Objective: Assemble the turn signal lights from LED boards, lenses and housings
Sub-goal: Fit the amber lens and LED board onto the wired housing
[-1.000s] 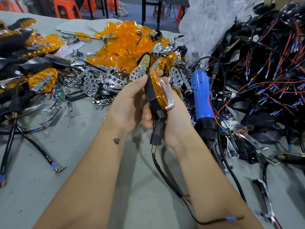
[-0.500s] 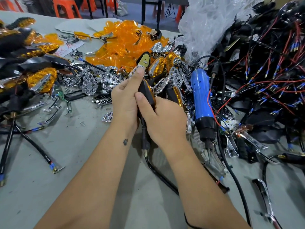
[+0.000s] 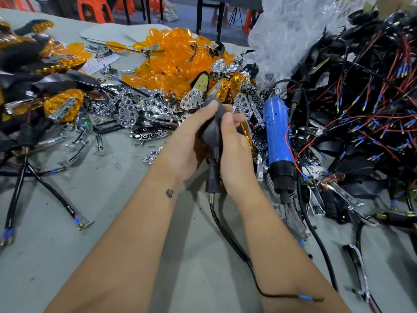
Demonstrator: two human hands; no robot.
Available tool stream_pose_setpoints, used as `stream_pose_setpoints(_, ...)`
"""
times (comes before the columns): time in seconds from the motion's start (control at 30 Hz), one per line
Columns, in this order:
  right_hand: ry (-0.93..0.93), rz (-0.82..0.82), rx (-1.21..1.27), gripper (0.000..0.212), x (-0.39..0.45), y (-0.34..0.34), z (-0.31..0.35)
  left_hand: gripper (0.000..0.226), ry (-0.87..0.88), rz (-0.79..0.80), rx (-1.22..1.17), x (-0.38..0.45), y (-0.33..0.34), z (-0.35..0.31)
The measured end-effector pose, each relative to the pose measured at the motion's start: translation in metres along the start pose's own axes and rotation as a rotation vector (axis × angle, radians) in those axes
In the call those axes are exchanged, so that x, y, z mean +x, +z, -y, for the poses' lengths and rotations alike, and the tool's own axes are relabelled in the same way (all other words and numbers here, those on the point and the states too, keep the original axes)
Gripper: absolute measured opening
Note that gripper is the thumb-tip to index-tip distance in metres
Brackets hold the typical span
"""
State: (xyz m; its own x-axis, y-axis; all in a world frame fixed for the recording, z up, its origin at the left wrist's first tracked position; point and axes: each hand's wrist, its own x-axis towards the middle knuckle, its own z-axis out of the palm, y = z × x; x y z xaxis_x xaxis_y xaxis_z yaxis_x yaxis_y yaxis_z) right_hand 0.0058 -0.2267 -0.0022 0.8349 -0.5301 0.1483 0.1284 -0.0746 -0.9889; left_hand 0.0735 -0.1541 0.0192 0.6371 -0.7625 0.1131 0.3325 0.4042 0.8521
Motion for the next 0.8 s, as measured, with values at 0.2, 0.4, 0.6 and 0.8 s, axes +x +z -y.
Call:
stream_pose_setpoints(0.2, -0.021, -0.171, -0.325, 0.073, 0.002, -0.009, 0.005, 0.037, 0.075, -0.283, -0.041, 0.004, -0.019, -0.019)
stream_pose_setpoints(0.4, -0.071, -0.123, -0.566, 0.030, 0.009, -0.020, 0.005, 0.038, 0.032, -0.277, -0.163, -0.013, -0.063, -0.051)
stream_pose_setpoints(0.6, -0.141, 0.054, -0.825, 0.017, 0.010, -0.018, 0.005, 0.037, -0.040, -0.392, 0.041, -0.018, -0.076, -0.058)
stream_pose_setpoints(0.8, -0.199, 0.166, -1.148, 0.032, 0.021, 0.003, 0.002, 0.038, 0.014, -0.449, -0.033, -0.007, -0.070, -0.050)
